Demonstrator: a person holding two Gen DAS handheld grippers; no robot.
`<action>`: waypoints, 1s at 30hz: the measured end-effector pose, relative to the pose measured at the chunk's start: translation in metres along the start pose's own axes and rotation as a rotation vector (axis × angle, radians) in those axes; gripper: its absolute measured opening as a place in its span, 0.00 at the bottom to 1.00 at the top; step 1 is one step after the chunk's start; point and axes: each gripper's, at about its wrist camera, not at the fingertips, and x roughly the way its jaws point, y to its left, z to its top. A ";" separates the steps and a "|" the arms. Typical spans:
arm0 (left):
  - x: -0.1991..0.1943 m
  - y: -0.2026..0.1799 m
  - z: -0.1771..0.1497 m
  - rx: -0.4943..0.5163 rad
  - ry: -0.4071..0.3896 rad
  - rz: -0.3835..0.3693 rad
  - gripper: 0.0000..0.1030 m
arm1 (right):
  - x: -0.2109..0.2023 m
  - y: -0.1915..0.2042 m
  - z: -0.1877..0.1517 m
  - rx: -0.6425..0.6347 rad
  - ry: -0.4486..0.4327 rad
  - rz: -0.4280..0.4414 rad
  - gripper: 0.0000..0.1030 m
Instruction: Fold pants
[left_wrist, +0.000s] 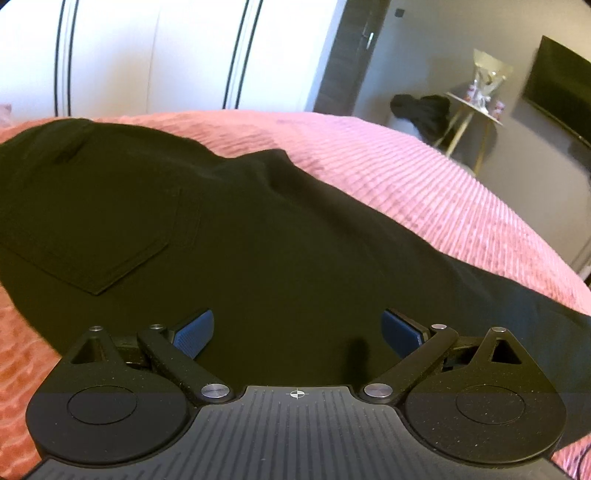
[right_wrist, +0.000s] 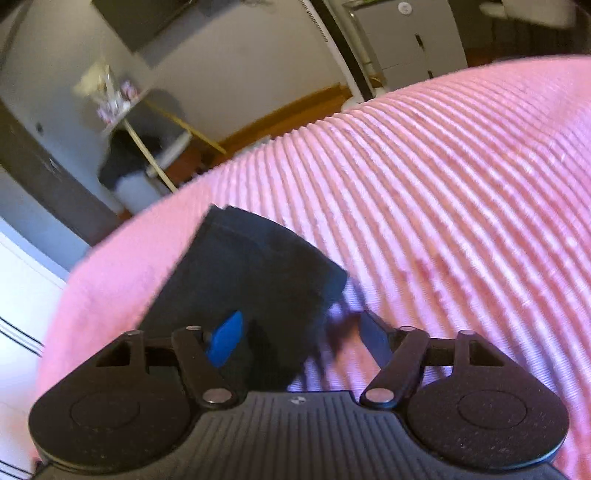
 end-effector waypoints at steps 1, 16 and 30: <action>-0.001 0.001 0.000 -0.008 0.001 -0.001 0.97 | 0.005 -0.004 0.000 0.062 0.023 0.055 0.37; -0.003 0.003 0.001 0.017 -0.014 -0.004 0.97 | 0.039 0.008 -0.004 0.192 -0.013 0.143 0.08; -0.012 0.018 0.002 -0.078 -0.051 -0.060 0.97 | -0.052 0.210 -0.046 -0.371 -0.183 0.302 0.07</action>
